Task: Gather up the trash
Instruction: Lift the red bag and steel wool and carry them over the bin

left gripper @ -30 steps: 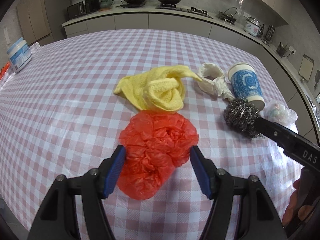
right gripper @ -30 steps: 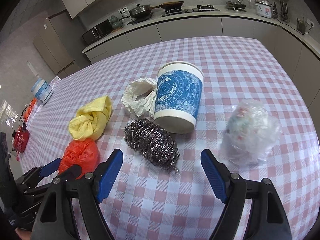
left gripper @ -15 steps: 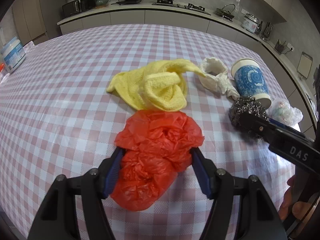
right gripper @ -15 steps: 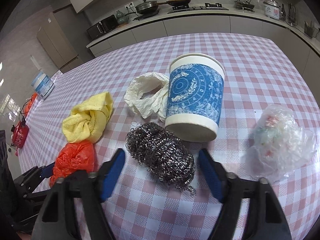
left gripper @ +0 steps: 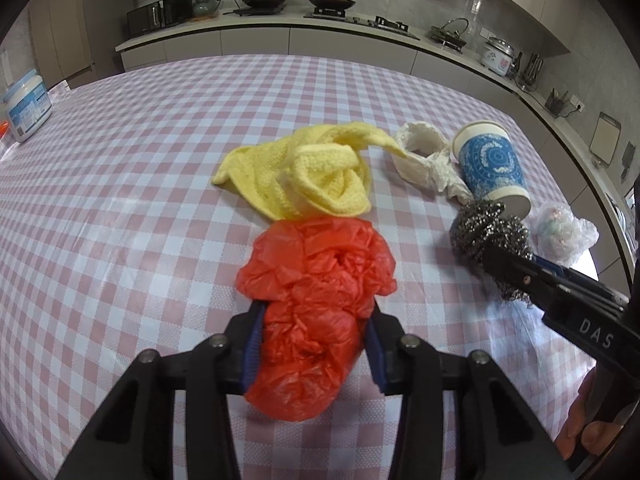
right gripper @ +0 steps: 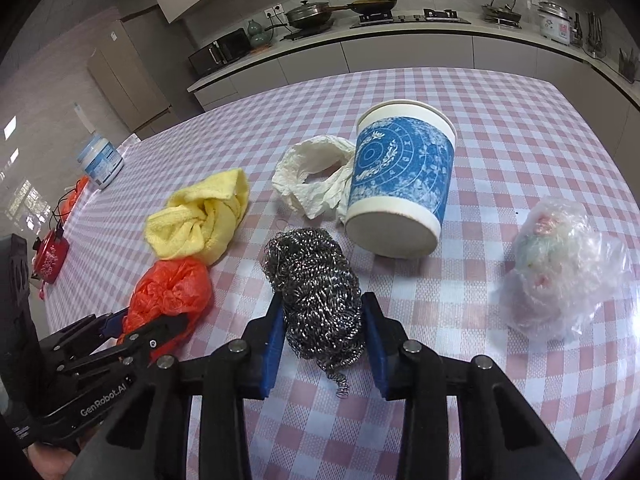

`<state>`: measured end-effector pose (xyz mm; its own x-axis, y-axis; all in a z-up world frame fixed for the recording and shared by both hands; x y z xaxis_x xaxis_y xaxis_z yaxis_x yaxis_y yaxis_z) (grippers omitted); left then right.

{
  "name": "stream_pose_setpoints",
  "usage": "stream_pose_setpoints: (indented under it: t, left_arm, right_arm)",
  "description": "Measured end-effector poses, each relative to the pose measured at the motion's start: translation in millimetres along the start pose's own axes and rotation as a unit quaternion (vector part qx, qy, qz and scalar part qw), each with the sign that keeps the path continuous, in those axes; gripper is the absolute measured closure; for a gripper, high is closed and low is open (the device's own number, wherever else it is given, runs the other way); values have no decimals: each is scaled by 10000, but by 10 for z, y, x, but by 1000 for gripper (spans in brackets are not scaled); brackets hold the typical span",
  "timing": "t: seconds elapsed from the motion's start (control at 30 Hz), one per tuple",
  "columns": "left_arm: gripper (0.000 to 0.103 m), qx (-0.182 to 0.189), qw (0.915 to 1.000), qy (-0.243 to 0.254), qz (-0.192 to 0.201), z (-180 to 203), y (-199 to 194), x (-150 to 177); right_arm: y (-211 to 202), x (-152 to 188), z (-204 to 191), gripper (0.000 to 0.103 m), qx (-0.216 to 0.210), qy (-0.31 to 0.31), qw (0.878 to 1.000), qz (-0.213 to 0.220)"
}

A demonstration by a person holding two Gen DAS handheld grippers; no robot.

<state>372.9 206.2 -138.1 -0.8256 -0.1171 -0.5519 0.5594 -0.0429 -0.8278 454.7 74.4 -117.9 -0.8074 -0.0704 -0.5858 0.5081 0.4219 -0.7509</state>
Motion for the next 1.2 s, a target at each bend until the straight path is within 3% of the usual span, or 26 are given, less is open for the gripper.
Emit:
stream_pose_setpoints:
  t: [0.47, 0.9, 1.2]
  left_arm:
    - [61, 120, 9995, 34, 274, 338, -425, 166]
    - [61, 249, 9984, 247, 449, 1096, -696, 309]
    - [61, 444, 9966, 506, 482, 1825, -811, 456]
  right_arm:
    - [-524, 238, 181, 64, -76, 9, 9998, 175]
    - [-1210, 529, 754, 64, -74, 205, 9989, 409]
    - [-1760, 746, 1340, 64, 117, 397, 9977, 537]
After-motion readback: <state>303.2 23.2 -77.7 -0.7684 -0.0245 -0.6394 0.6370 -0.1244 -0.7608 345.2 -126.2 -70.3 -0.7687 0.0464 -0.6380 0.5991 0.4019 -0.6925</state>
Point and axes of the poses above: each gripper's, at about its wrist camera, not at the fingertips, and y roughly the way its jaws point, z to its right, x to its underside, the point moved 5 cm from there along y, roughly the way its jaws point
